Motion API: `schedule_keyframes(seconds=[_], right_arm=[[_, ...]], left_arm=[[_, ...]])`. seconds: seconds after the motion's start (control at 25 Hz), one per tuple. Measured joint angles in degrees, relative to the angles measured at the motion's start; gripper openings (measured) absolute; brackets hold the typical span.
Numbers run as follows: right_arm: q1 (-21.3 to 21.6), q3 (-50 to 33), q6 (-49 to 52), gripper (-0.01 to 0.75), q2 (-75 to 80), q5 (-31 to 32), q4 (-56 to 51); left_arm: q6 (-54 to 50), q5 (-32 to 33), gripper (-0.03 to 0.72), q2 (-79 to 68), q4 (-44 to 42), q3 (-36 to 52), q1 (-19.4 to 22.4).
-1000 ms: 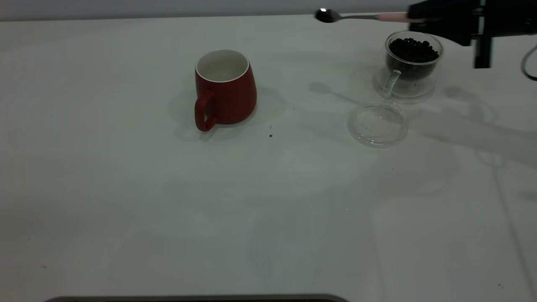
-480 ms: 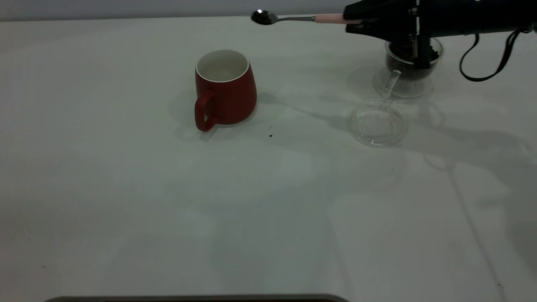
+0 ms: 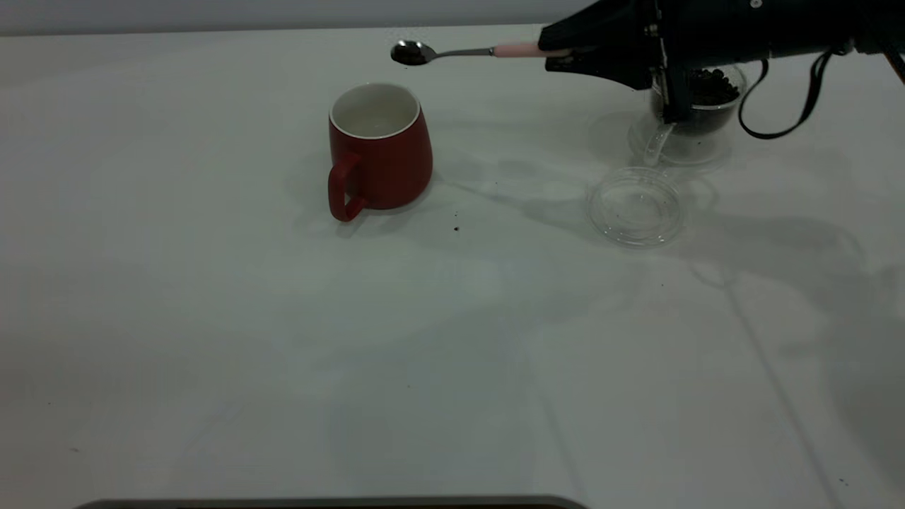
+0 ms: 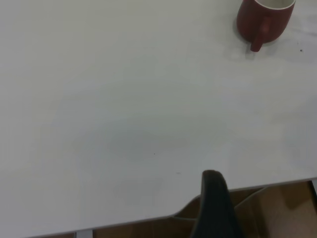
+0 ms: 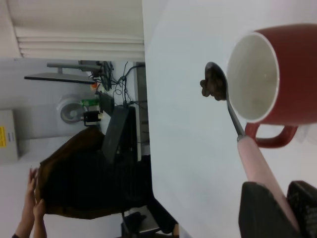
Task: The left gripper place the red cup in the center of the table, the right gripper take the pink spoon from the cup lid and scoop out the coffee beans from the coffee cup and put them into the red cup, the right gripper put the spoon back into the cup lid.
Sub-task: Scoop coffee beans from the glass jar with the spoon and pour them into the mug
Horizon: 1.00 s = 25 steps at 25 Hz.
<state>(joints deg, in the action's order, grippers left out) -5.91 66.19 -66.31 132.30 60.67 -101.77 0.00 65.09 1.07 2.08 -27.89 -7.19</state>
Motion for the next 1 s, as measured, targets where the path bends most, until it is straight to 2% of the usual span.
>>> schedule_keyframes(seconds=[0.6,1.0], right_arm=[[-2.71,2.34,0.72,0.114,0.00,-4.87,-0.19],[-3.81,2.53,-3.18,0.114,0.03,-7.48,-0.25]], left_arm=[[0.00,0.00,0.569,0.00,0.00,0.00,0.00],[0.00,0.00,0.569,0.00,0.00,0.00,0.00]])
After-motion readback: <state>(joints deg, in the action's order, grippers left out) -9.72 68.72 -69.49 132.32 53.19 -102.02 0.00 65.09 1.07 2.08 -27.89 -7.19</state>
